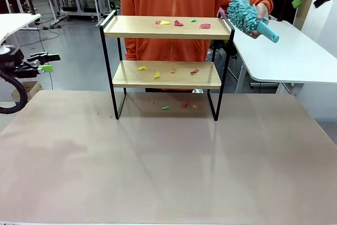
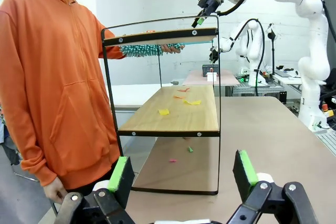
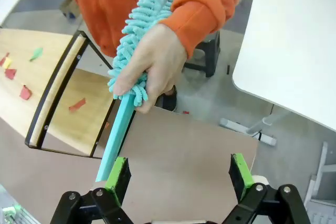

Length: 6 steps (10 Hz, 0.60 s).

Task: Clean the shelf.
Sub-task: Pick up the Duster handed by the human.

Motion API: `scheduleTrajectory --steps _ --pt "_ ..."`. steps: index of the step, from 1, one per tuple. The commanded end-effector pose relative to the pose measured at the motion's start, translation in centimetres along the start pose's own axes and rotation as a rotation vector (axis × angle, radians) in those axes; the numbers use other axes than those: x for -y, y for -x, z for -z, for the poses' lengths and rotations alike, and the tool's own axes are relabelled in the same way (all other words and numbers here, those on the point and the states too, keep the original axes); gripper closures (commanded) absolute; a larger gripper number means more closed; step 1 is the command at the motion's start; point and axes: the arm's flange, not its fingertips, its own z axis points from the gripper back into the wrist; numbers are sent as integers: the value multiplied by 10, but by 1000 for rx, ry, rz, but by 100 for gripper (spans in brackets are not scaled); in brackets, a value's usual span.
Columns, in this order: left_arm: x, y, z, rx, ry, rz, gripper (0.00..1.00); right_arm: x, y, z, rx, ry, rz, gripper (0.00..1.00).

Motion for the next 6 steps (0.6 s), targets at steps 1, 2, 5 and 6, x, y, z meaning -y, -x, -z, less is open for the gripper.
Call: scheduleTrajectory --steps 1,2,5,6 --pt "0 -2 0 -3 4 3 0 2 -3 -20 -7 11 -16 0" --pt "0 -2 0 -3 4 3 0 2 -3 -20 -7 11 -16 0" --pt "0 -2 0 -3 4 3 0 3 -2 -16 3 9 -5 0" --pt "0 -2 0 -3 4 3 0 -22 -3 -20 14 63 26 0"
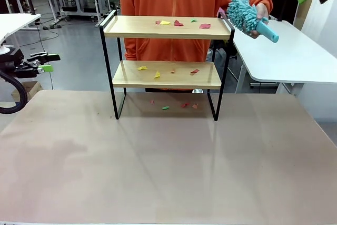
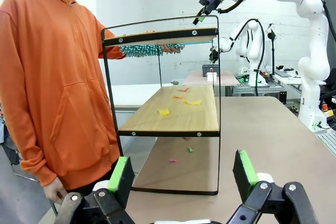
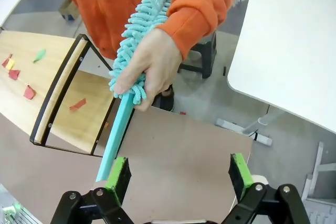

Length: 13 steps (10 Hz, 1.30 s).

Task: Clean the shelf.
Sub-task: Pick up the Duster handed by the human.

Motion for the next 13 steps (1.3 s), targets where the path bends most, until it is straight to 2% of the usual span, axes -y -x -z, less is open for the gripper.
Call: scheduleTrajectory --steps 1,4,6,8,13 --pt "0 -2 0 -3 4 3 0 -46 -1 -7 27 87 54 0" --pt "0 -2 0 -3 4 3 0 -101 12 11 12 92 124 0" --pt "0 -2 0 -3 4 3 0 -128 26 25 50 158 135 0" --pt "0 -2 0 -3 4 3 0 -134 37 42 79 149 112 0" --pt "0 -2 0 -3 4 3 0 -124 52 82 13 154 110 0"
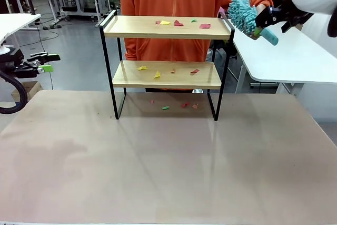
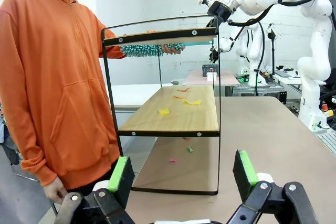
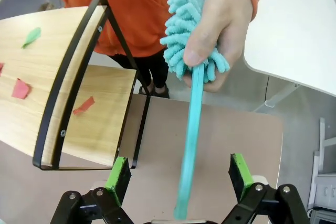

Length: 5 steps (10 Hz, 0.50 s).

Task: Clean the shelf.
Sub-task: Pick up the Duster handed by the human.

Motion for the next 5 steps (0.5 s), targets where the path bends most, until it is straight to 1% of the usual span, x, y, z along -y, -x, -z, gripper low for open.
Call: scheduleTrajectory --steps 1,3,4,5 --pt "1 -2 0 -3 4 3 0 -1 -1 6 14 22 17 0" --pt "1 -2 0 -3 4 3 0 1 -2 11 10 16 25 0" --pt "1 -2 0 -3 4 3 0 2 -2 12 5 28 27 60" --pt "1 -2 0 -3 4 3 0 2 -1 13 7 29 28 60"
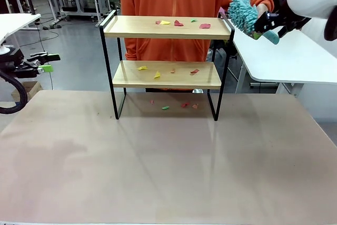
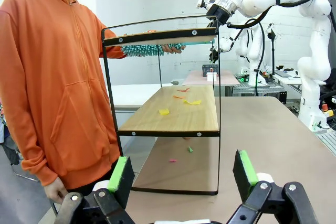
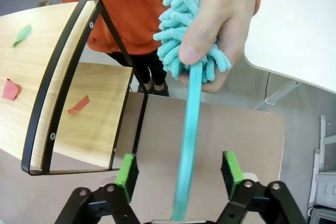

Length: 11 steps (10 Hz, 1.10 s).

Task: Clean the shelf.
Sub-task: Pick up the Duster handed by the human.

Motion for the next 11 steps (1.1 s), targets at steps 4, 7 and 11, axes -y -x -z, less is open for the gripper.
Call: scheduleTrajectory --steps 4,7,11 --pt "1 -2 0 -3 4 3 0 0 -5 -1 34 44 36 100" --pt "1 -2 0 -3 4 3 0 0 -5 -5 12 73 47 100" --pt "1 -2 0 -3 4 3 0 -2 -7 -14 -5 166 127 100"
